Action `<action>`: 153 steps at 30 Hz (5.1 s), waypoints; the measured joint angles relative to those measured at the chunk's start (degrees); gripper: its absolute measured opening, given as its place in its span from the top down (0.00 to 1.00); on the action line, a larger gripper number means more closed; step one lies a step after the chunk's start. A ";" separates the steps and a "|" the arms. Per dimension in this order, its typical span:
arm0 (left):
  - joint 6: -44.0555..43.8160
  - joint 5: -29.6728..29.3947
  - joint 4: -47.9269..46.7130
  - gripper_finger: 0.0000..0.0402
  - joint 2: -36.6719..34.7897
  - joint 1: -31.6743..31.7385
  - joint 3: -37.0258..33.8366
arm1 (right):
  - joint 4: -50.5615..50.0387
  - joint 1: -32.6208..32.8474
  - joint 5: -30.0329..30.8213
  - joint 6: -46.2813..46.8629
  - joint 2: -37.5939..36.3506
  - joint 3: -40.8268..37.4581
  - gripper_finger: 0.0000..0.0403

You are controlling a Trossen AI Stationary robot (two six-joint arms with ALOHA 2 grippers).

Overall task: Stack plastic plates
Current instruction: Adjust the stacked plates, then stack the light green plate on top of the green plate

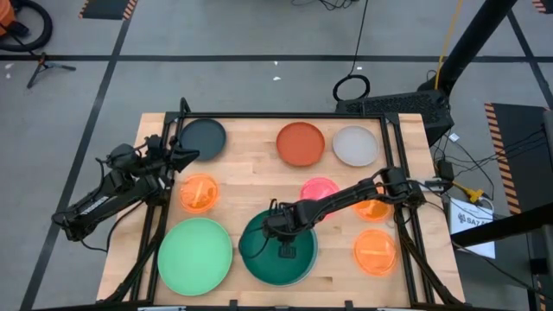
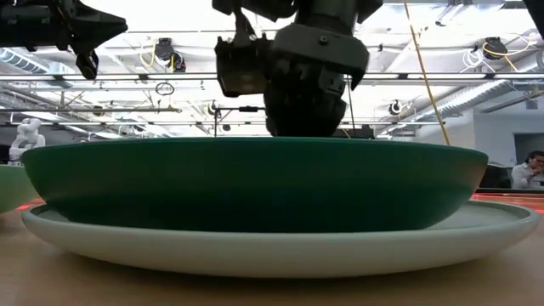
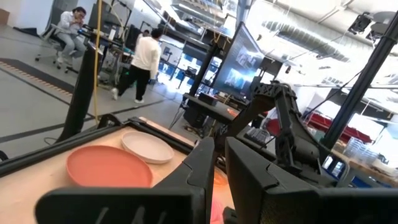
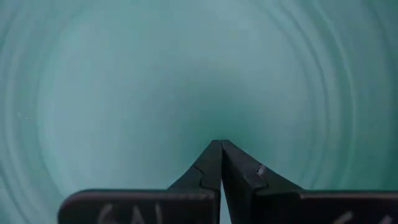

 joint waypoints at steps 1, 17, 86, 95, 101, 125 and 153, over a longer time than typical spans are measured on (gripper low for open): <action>-0.09 0.03 0.10 0.88 -0.02 0.02 0.00 | 0.19 0.00 0.03 0.07 0.13 0.02 1.00; -0.93 0.47 0.17 0.88 -0.01 0.02 0.00 | -3.81 -0.35 7.37 -0.56 0.09 0.02 1.00; -0.92 -5.87 5.14 0.88 3.25 -11.88 0.00 | 28.64 -5.58 22.35 -25.63 -25.89 -26.08 1.00; 2.30 -13.65 21.10 0.88 19.45 -22.35 0.00 | 49.33 -6.64 20.62 -30.75 -40.85 -43.22 1.00; 1.59 -13.67 27.34 0.88 28.46 -28.10 0.00 | 54.29 -6.67 20.65 -32.68 -49.82 -50.34 1.00; -14.36 -18.00 -40.29 0.88 54.49 -56.72 21.96 | 49.76 -6.67 20.74 -30.10 -65.57 -58.03 1.00; -12.96 -17.09 -42.71 0.88 62.58 -64.52 22.75 | 49.79 -6.67 20.81 -29.78 -65.57 -58.03 1.00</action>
